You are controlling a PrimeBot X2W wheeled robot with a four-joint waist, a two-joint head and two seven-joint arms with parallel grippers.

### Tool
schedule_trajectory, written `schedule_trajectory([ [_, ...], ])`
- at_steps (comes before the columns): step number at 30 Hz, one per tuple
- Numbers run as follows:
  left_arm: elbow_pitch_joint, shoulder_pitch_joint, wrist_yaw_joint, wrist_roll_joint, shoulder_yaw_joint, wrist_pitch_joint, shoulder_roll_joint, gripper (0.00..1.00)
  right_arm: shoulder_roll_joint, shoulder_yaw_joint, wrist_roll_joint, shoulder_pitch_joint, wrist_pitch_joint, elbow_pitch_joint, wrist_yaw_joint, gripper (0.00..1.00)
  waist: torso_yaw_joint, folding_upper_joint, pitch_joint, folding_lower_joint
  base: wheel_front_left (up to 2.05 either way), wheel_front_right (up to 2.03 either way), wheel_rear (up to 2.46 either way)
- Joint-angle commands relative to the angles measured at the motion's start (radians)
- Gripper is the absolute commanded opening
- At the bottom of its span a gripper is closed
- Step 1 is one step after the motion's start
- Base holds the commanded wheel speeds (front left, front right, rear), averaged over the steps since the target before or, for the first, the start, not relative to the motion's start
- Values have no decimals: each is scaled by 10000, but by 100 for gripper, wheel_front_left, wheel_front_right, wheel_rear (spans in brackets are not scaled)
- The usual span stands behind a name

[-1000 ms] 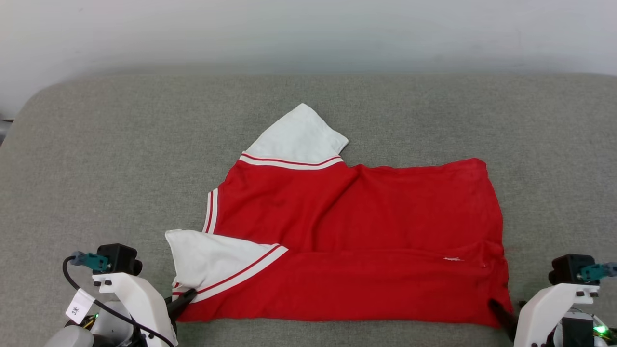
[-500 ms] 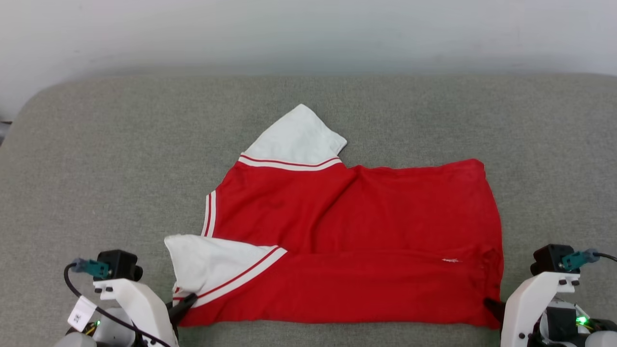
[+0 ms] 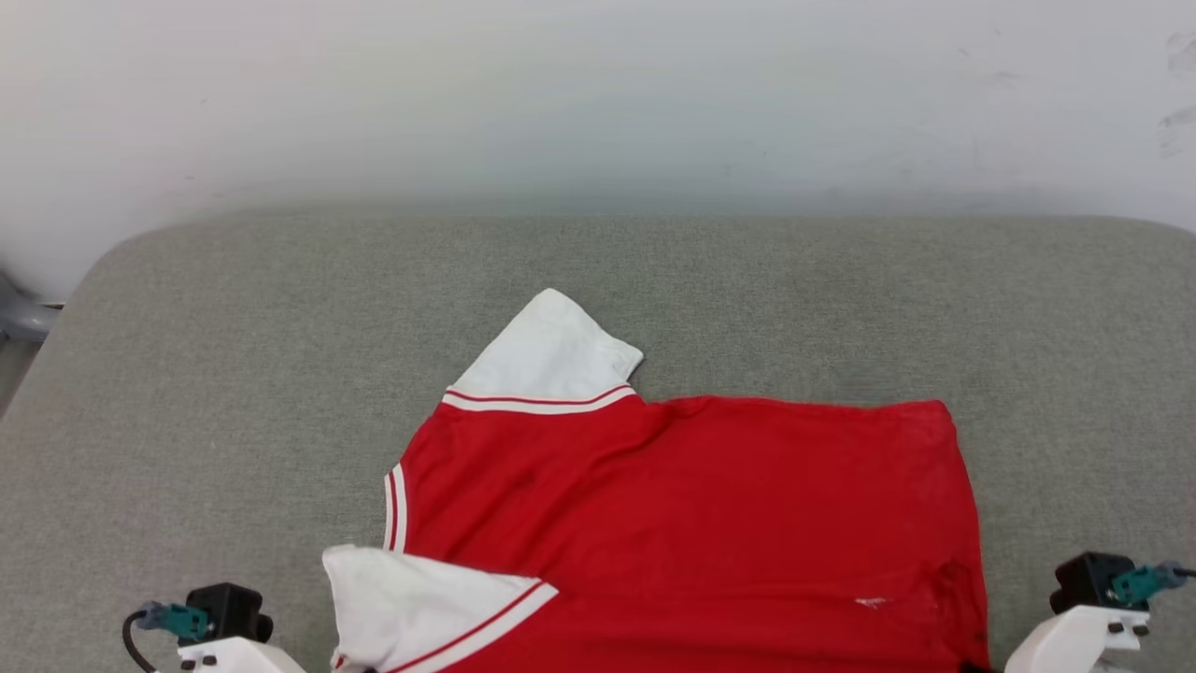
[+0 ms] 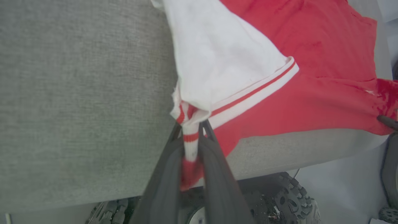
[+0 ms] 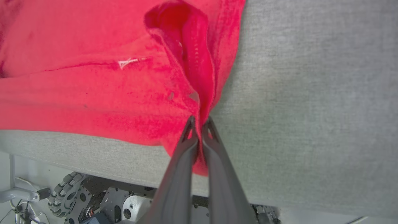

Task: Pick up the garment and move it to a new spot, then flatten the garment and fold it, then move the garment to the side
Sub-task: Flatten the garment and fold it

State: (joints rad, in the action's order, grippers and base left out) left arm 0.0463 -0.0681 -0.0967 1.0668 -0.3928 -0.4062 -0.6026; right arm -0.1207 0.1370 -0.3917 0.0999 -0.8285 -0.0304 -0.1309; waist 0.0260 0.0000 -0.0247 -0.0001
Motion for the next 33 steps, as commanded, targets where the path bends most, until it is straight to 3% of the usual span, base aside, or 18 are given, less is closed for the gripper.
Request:
schedule_trajectory([
  [1, 27, -120, -29, 46, -19, -21, 2, 0, 74, 72, -44, 187, -61, 36, 5, 0, 4, 0, 6, 1, 0, 0, 0],
  [6, 258, -231, 3, 148, -106, -52, 143, 0, 220, 242, 1, 535, 59, 95, 5, 3, -13, 0, -34, 1, 0, 0, 0],
  [7, 302, -142, 33, 110, -129, -20, 193, 0, 243, 232, -36, 577, 197, 98, 5, 70, -7, 0, -54, 1, 0, 0, 0],
  [8, 409, 64, 75, 18, -187, 55, 303, 100, 290, 168, -96, 656, 587, 96, 5, 100, 21, 0, -94, 1, 0, 0, 0],
  [15, 638, 1035, 277, -934, -122, 1135, 337, 100, 311, -75, 261, 370, 3833, 517, 5, 100, 47, 0, -62, 1, 0, 0, 0],
  [21, 744, 1947, -204, -1983, 90, 2481, 589, 100, 257, -187, 1303, -30, 6407, 761, 5, 100, -77, 0, -43, 1, 0, 0, 0],
  [30, 872, 3737, -468, -3224, 223, 4073, 968, 100, 525, -353, 1830, -777, 7329, 1548, 5, 100, -527, 0, -937, 1, 0, 0, 0],
  [33, 1132, 4469, -313, -3125, 374, 4220, 1098, 100, 606, -512, 1901, -1055, 7403, 1858, 5, 100, -755, 0, -1454, 1, 0, 0, 0],
])
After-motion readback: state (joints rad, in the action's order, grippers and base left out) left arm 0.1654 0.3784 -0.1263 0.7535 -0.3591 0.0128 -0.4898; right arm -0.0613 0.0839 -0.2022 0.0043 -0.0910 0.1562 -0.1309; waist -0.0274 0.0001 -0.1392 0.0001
